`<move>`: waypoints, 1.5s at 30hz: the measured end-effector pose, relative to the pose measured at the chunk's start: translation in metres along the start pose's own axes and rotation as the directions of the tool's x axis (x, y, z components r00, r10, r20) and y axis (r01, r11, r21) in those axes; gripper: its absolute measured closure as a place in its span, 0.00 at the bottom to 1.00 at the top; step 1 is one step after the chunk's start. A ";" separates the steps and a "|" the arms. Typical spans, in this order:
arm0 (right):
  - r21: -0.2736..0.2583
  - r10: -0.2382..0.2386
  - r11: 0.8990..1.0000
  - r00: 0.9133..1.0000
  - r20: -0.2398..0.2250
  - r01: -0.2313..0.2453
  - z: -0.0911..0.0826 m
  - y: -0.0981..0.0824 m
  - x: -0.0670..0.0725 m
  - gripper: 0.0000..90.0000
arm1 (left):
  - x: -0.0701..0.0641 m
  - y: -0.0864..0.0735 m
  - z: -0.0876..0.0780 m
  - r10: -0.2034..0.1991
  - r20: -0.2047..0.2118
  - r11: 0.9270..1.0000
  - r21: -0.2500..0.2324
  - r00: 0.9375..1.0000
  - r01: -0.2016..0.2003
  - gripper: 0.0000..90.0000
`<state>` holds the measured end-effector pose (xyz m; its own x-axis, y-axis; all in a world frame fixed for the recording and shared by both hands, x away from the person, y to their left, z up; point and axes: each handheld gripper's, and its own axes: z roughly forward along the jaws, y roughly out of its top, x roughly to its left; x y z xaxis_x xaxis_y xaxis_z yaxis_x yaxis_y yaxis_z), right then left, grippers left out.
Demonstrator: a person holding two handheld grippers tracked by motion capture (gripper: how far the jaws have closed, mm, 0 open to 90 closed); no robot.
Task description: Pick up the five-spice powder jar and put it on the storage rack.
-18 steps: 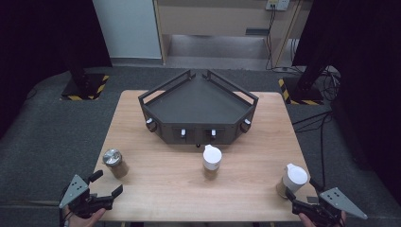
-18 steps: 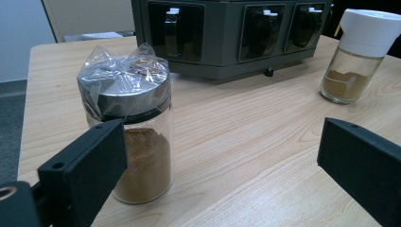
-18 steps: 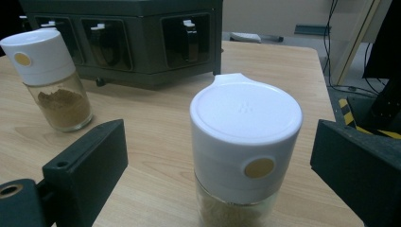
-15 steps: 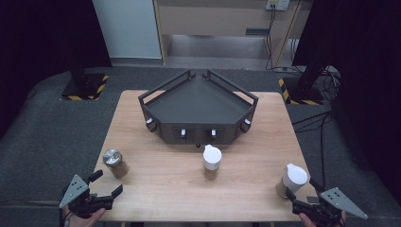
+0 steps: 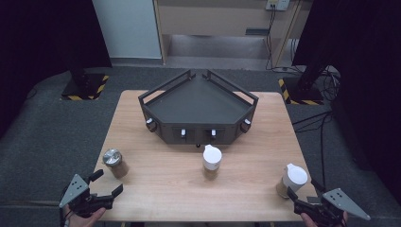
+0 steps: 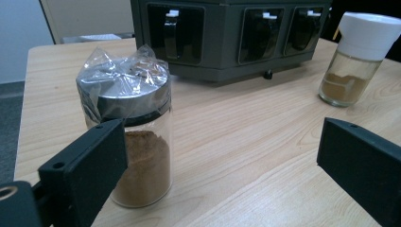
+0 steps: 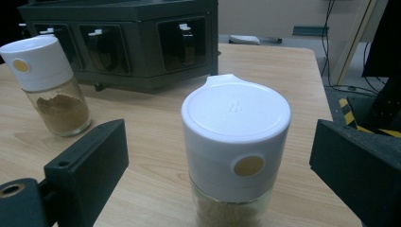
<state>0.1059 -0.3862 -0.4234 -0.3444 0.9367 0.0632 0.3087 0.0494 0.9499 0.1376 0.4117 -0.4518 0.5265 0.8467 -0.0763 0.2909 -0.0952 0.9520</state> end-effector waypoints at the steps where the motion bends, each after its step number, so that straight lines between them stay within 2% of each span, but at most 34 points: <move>1: 0.001 0.000 1.000 1.000 -0.001 0.000 0.000 0.000 0.000 0.06 | 0.000 0.000 0.000 0.000 -0.001 1.000 -0.001 1.000 0.000 0.02; 14: -0.001 -0.005 1.000 1.000 -0.012 0.005 0.000 0.000 0.000 0.06 | -0.001 -0.002 -0.001 -0.004 -0.016 1.000 -0.013 1.000 0.003 0.02; 34: -0.008 -0.004 1.000 1.000 -0.003 0.004 0.000 -0.001 0.000 0.06 | -0.002 0.001 0.001 0.010 0.008 1.000 -0.004 1.000 -0.010 0.02; 37: -0.015 -0.003 1.000 1.000 0.001 0.003 0.000 -0.002 0.000 0.06 | -0.003 0.003 0.000 0.010 0.004 1.000 -0.003 1.000 -0.010 0.02; 45: -0.037 0.001 0.999 1.000 0.013 0.000 0.000 -0.005 -0.001 0.05 | -0.011 0.008 -0.001 0.007 -0.037 1.000 -0.013 0.999 -0.007 0.02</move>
<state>0.1051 -0.3871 -0.4279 -0.3328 0.9411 0.0600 0.2755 0.0362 0.9606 0.1332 0.4022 -0.4430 0.4988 0.8647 -0.0590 0.2767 -0.0943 0.9563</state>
